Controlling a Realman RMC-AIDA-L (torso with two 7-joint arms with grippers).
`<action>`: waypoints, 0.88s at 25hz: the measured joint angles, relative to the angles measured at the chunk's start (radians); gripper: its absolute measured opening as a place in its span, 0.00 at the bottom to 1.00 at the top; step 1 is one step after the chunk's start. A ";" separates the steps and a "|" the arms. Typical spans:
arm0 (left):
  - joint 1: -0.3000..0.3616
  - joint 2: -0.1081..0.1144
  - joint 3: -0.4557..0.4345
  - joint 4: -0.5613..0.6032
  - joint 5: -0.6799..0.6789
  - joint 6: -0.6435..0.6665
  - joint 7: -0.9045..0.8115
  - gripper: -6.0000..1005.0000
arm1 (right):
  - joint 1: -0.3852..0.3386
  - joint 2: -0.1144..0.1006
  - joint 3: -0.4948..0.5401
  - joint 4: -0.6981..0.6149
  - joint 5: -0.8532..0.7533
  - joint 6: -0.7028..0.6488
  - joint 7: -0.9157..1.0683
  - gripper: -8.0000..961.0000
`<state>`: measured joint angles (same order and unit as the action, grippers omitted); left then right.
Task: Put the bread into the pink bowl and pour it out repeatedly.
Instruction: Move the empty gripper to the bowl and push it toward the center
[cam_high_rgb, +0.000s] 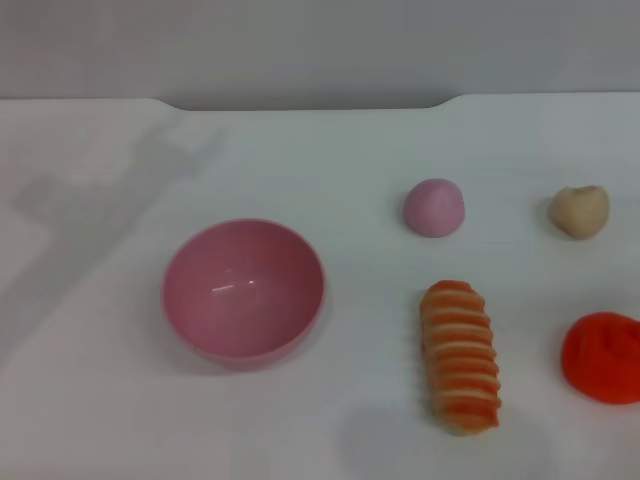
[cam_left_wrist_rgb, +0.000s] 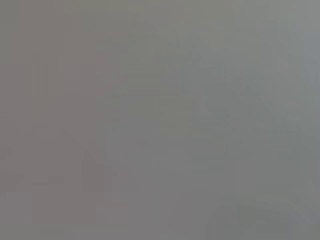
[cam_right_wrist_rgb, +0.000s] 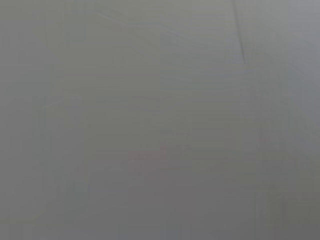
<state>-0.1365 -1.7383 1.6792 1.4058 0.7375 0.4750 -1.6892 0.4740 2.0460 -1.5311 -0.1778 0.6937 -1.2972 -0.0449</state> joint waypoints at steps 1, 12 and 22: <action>-0.023 -0.005 -0.053 -0.040 0.104 0.110 -0.105 0.81 | 0.000 -0.001 0.000 0.000 -0.006 0.001 0.000 0.68; -0.367 -0.184 -0.632 -0.189 1.188 0.855 -0.697 0.81 | -0.009 -0.007 0.001 -0.004 -0.031 0.012 0.001 0.68; -0.467 -0.214 -0.652 -0.102 1.554 1.035 -0.844 0.81 | -0.021 0.000 0.001 -0.007 -0.033 0.010 0.002 0.68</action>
<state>-0.6040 -1.9519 1.0267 1.3037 2.2916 1.5096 -2.5332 0.4525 2.0456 -1.5306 -0.1844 0.6610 -1.2875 -0.0429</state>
